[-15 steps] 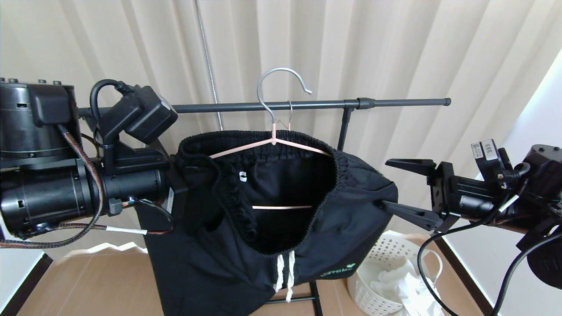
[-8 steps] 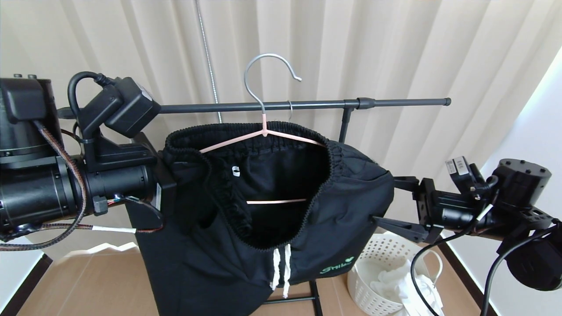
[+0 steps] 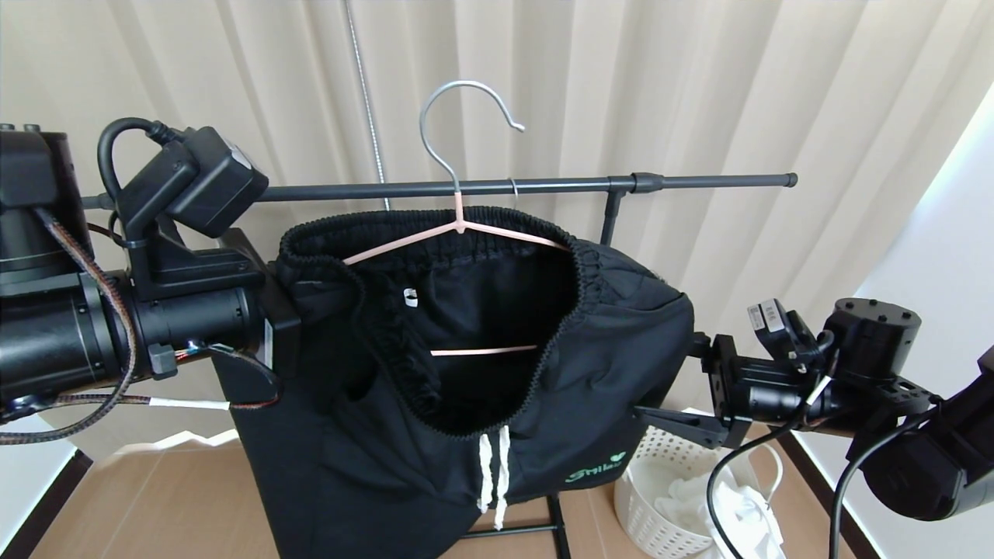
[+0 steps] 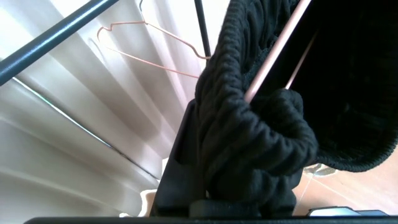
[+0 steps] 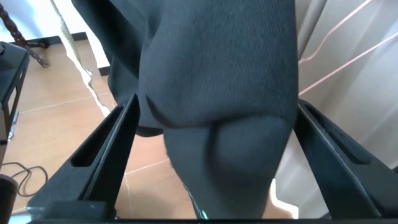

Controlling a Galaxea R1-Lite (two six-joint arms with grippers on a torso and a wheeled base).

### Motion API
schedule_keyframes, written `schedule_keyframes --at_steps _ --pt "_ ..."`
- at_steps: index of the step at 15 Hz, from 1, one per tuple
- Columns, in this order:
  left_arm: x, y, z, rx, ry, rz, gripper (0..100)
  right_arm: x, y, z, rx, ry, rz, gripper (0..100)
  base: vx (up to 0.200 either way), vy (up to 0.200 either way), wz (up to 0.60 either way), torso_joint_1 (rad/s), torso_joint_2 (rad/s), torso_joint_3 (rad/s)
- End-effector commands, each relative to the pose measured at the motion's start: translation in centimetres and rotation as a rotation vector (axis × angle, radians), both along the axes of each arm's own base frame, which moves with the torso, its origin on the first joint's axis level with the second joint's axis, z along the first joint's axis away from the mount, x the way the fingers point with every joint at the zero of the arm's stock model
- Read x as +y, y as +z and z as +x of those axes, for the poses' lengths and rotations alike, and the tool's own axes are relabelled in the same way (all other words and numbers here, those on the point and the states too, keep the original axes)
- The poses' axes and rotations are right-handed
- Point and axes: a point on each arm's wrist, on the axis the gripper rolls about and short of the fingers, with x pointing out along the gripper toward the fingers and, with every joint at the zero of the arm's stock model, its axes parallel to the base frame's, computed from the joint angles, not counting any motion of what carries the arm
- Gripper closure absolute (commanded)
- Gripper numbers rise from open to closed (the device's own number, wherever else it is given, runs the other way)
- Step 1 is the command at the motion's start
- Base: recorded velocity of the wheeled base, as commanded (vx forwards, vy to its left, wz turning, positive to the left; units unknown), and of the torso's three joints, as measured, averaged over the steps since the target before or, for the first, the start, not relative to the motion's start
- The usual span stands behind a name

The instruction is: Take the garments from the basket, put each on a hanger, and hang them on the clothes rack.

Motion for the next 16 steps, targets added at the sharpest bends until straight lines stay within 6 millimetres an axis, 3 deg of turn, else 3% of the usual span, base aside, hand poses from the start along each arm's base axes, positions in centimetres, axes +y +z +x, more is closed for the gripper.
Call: schedule_keyframes --at_steps 1,3,4,16 --pt "0.2 0.2 -0.2 0.001 0.005 -0.012 100 0.1 -0.1 0.0 -0.001 0.002 -0.003 0 0.0 0.0 0.0 0.0 0.0 0.0" --pt "0.2 0.2 -0.4 0.007 0.007 -0.02 100 0.1 -0.1 0.0 -0.01 0.003 -0.006 0 0.0 0.0 0.0 0.0 0.0 0.0" --pt "0.2 0.2 -0.4 0.007 0.007 -0.022 100 0.1 -0.1 0.0 -0.013 0.003 -0.006 100 0.0 0.0 0.0 0.0 0.0 0.0" --pt "1.3 0.7 -1.5 0.008 0.044 -0.065 100 -2.1 0.9 1.5 -0.06 -0.124 -0.007 100 0.0 0.0 0.0 0.0 0.0 0.0"
